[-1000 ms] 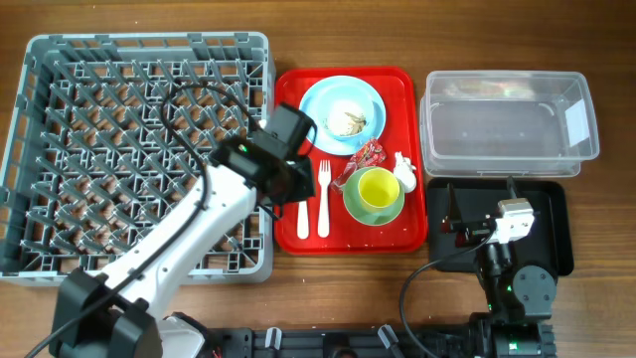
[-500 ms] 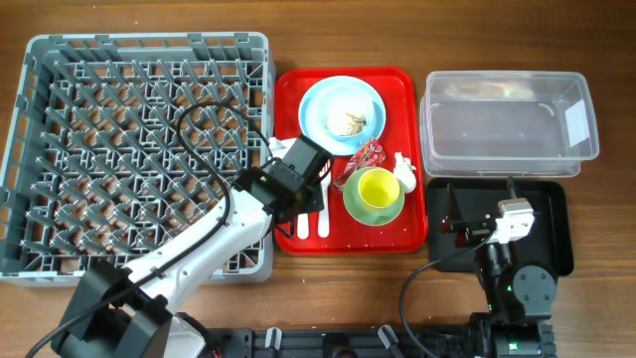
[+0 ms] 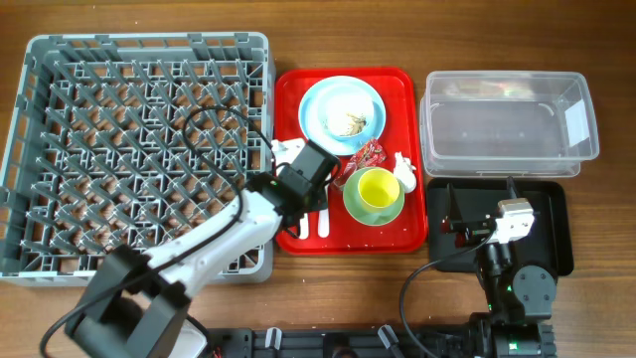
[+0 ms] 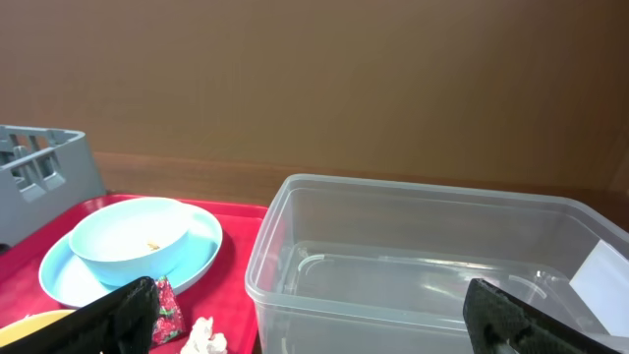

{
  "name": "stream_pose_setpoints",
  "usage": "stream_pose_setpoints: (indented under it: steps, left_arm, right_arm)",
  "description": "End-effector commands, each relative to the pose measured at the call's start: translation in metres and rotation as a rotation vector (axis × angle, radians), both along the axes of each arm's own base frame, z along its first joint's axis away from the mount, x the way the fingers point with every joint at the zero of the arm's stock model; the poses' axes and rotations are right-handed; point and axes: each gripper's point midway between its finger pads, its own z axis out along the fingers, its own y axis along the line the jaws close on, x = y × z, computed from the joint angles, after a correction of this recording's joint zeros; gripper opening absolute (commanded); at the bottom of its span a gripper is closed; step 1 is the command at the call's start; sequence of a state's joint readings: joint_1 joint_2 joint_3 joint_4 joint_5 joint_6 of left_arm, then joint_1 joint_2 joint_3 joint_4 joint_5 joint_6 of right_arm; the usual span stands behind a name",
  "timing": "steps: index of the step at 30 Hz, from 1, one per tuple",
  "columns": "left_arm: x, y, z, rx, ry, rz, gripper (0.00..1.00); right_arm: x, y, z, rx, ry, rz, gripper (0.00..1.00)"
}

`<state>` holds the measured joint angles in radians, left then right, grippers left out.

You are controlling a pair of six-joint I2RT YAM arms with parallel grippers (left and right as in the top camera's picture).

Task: Sort waste into correct bins and load items into the dishwasher rack
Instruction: 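Reach the left gripper to the white spoon and grasp it, then carry the spoon with the left gripper and insert it into the rack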

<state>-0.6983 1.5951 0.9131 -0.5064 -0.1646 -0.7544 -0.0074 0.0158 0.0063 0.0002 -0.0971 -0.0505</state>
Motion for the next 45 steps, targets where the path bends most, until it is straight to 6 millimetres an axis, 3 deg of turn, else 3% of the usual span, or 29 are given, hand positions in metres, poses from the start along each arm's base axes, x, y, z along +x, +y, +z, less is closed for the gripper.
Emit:
stream_pose_setpoints:
  steps: [1, 10, 19, 27, 30, 33, 35, 38, 39, 40, 41, 43, 45]
  left_arm:
    - [-0.003, -0.003, -0.021, 0.045, 0.012, -0.010, 0.19]
    - [-0.006, 0.008, -0.054, 0.154, 0.049, -0.003, 0.18]
    - [-0.002, 0.003, -0.051, 0.133, 0.032, -0.003, 0.21]
    - [0.000, -0.002, -0.047, 0.107, 0.022, -0.008, 0.04]
    - [0.020, -0.007, -0.014, 0.097, -0.082, -0.017, 0.04]
    - [0.049, -0.005, 0.062, 0.090, -0.296, 0.019, 0.04]
    - [0.055, 0.002, 0.109, 0.071, -0.404, 0.051, 0.04]
    - [0.052, 0.019, 0.157, 0.099, -0.516, -0.006, 0.04]
    - [0.051, 0.030, 0.164, 0.109, -0.525, 0.002, 0.04]
    - [0.050, 0.061, 0.169, 0.142, -0.508, 0.057, 0.04]
    - [0.051, 0.075, 0.167, 0.158, -0.488, 0.084, 0.04]
    - [0.053, 0.097, 0.157, 0.168, -0.425, 0.109, 0.04]
    - [0.058, 0.106, 0.144, 0.158, -0.360, 0.040, 0.04]
  right_arm:
    - [0.000, 0.000, 0.002, -0.002, -0.009, 0.002, 1.00]
    - [0.000, 0.000, 0.002, -0.002, -0.009, 0.002, 1.00]
    - [0.000, 0.000, 0.002, -0.002, -0.009, 0.002, 1.00]
    - [0.000, 0.000, 0.002, -0.002, -0.009, 0.002, 1.00]
    - [0.000, 0.000, 0.002, -0.002, -0.009, 0.002, 1.00]
    - [0.000, 0.000, 0.002, -0.002, -0.009, 0.002, 1.00]
    - [0.000, 0.000, 0.002, -0.002, -0.009, 0.002, 1.00]
    - [0.000, 0.000, 0.002, -0.002, -0.009, 0.002, 1.00]
    - [0.000, 0.000, 0.002, -0.002, -0.009, 0.002, 1.00]
    - [0.000, 0.000, 0.002, -0.002, -0.009, 0.002, 1.00]
    - [0.000, 0.000, 0.002, -0.002, -0.009, 0.002, 1.00]
    - [0.000, 0.000, 0.002, -0.002, -0.009, 0.002, 1.00]
    - [0.000, 0.000, 0.002, -0.002, -0.009, 0.002, 1.00]
